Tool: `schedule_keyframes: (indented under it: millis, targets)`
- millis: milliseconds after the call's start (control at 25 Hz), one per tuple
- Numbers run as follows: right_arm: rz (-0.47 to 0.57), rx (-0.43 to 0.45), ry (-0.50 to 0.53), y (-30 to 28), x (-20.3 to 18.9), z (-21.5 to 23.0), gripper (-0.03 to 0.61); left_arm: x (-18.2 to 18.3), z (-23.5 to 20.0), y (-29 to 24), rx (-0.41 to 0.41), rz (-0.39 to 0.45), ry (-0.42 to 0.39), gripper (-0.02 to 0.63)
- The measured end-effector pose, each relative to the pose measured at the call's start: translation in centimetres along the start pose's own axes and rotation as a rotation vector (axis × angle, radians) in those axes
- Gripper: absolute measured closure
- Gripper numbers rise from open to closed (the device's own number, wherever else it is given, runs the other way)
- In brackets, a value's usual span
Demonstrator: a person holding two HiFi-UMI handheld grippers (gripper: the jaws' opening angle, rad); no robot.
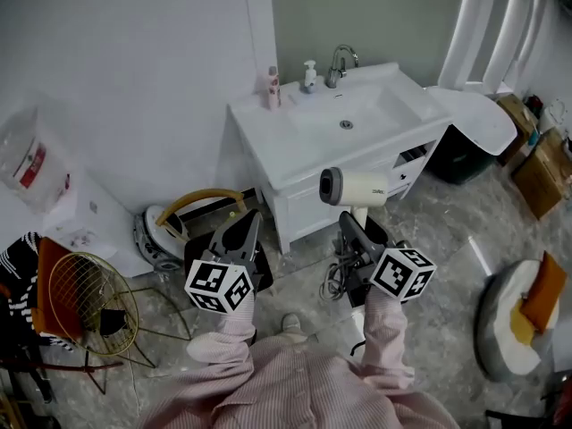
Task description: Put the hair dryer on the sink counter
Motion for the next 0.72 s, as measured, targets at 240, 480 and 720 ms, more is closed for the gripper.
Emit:
schedule_keyframes:
  millis: [240, 480, 720]
  targets:
    - [-0.004, -0.015, 0.005, -4.1, 1.0, 1.7, 0.408, 0.3, -3.0, -3.7, -0.011, 0.005, 0.012, 0.617]
    - [-0.018, -0.025, -0.008, -7.2, 0.8, 2.7, 0.408, 0.2, -5.3, -5.7, -0.014, -0.003, 0.029, 0.617]
    - [-0.027, -0.04, -0.026, -9.0, 0.9, 3.9, 0.408, -0.2, -6.5, -7.3, -0.011, -0.027, 0.038, 0.617]
Point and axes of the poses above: the fingertips, and each gripper's own axes: y backward along the fingers, z to its right, x out of its top, the point moved 8 cm from there along y, backward along the fingers, and after that the axes turned 3 degrees about y, right-handed, at the moved point
